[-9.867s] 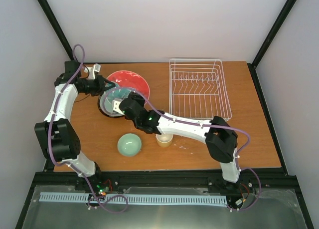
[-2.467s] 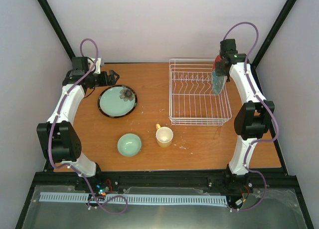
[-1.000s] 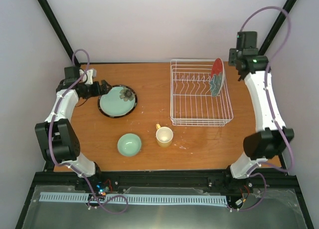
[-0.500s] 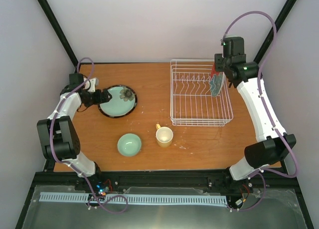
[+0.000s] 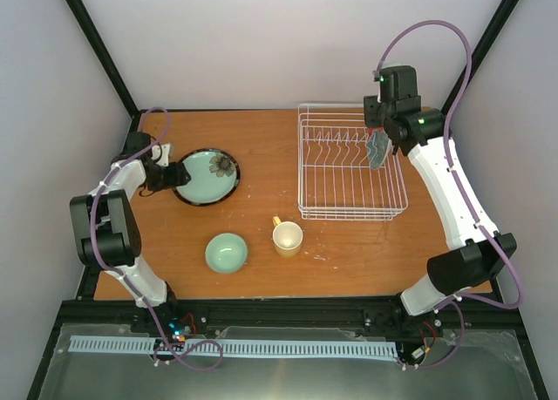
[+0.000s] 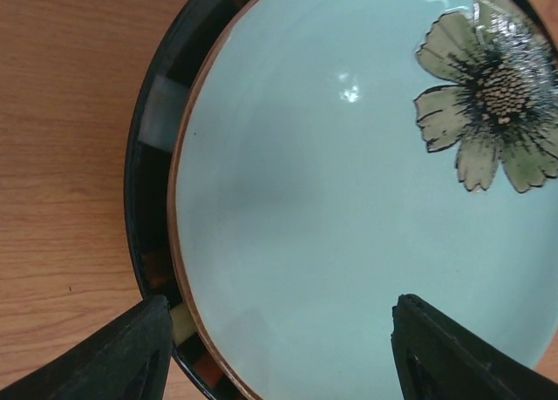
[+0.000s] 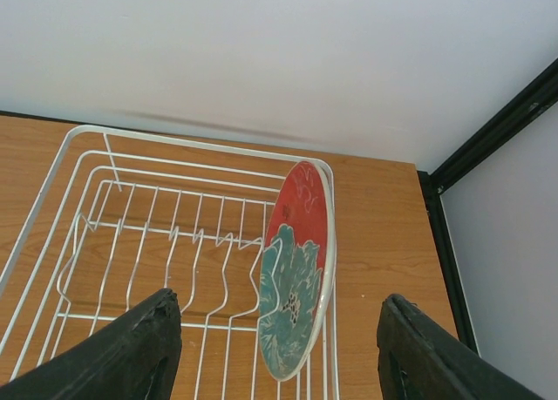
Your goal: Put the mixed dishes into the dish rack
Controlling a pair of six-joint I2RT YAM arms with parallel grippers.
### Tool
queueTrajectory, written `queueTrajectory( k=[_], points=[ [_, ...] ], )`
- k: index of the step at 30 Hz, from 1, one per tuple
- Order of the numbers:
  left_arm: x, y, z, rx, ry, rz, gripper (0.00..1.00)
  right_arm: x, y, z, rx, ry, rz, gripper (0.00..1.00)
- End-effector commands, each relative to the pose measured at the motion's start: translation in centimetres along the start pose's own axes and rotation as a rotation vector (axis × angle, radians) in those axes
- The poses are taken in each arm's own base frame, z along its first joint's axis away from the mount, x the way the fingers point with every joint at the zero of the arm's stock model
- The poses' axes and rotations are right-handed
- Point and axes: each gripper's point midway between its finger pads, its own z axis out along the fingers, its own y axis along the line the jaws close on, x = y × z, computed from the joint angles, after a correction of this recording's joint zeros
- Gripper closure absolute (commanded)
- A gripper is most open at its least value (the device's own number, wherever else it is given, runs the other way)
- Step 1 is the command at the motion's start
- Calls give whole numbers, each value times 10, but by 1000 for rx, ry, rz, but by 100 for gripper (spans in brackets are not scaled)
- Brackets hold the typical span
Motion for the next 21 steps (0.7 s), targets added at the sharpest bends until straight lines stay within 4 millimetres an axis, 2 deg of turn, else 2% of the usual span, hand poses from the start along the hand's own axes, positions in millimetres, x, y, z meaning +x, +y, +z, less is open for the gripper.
queueTrajectory(
  k=[1, 12, 21],
  points=[
    [-11, 6, 5, -28, -20, 21, 31, -10, 4, -9, -10, -27, -2, 39],
    [-11, 15, 22, -41, 2, 15, 33, -13, 4, -10, -6, -28, -21, 39],
    [-11, 13, 40, 2, 21, 4, 39, -13, 4, -7, 0, -25, -25, 39]
  ],
)
